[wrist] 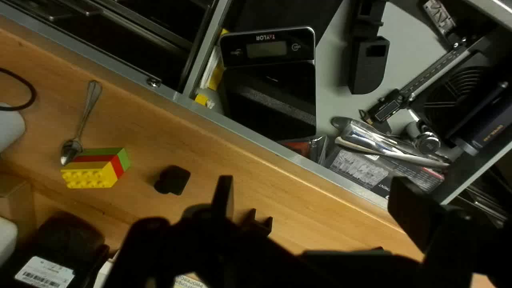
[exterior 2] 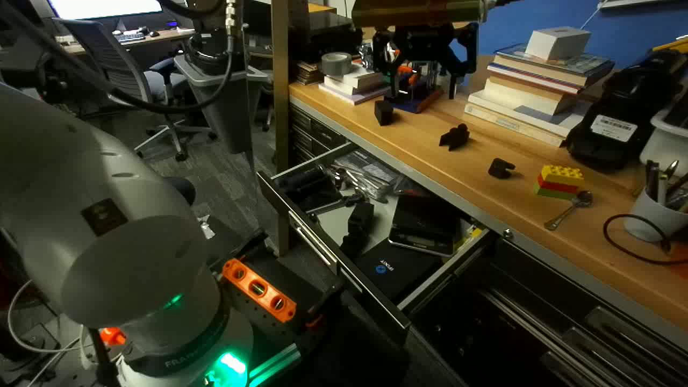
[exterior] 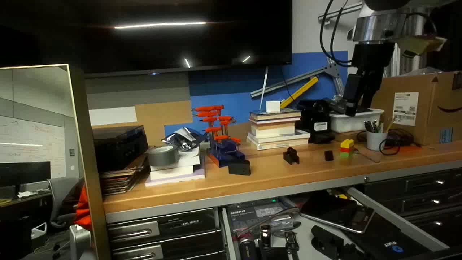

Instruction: Place the three black objects inside the open drawer and push the drawer closed

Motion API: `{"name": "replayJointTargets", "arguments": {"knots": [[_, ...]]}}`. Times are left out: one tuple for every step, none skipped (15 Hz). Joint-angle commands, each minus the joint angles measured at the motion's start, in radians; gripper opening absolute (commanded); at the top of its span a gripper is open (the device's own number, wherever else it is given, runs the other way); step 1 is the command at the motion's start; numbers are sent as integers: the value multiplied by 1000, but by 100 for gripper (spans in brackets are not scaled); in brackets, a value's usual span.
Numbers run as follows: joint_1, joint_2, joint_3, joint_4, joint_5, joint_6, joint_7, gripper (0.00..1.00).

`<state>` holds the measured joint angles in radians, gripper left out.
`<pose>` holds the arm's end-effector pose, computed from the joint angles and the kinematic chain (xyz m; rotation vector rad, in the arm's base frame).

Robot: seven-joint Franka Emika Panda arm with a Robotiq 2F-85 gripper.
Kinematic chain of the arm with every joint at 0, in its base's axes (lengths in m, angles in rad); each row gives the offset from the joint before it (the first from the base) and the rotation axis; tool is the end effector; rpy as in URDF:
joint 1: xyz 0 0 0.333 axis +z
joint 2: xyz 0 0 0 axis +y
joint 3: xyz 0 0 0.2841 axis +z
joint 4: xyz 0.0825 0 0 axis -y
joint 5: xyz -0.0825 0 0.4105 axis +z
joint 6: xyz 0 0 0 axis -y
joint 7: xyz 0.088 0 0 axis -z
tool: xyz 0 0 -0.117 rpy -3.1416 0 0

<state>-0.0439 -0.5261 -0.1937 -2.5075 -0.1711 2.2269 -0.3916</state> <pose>0.4392 -0.1115 0.4355 2.9796 0.3838 0.3238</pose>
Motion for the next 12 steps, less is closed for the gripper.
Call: {"name": "replayJointTargets", "arguments": {"knots": [[-6,0,6,9,5,-3,-3,100],[-6,-2,6,15,4,-3,-3,100],[-6,-4,6,18,4,-3,-3,100],[-6,-4,6,19,4,-3,-3,100],[-6,-4,6,19,4,-3,-3,100],[-6,-4,6,19,4,-3,-3,100],[-5,9,1,22,7,3,-8,100],[-5,28,-3,25,10,14,-7,100],[-10,57,-5,28,15,43,15,100],[-11,86,-10,39,25,53,24,100],[-12,131,-13,57,37,66,38,100],[-16,168,-11,72,41,83,59,100]]}}
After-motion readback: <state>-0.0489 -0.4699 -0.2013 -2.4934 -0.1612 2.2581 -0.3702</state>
